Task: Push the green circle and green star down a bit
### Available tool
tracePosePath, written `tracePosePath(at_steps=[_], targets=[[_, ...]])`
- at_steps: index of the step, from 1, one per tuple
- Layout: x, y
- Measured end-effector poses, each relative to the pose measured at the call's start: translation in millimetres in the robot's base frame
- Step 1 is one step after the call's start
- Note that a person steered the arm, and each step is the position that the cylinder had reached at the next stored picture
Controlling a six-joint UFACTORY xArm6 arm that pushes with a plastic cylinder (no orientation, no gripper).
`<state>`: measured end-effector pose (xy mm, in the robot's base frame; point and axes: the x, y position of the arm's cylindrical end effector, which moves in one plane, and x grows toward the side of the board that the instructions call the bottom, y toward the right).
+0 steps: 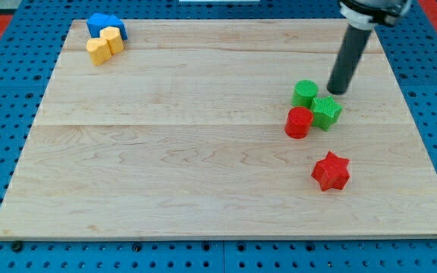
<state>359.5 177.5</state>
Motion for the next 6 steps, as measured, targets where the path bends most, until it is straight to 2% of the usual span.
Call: tracePosePath(at_steps=[1,2,3,4,6], targets=[[-44,-49],[-36,-74],[-5,-73],[4,-72],[7,-28]])
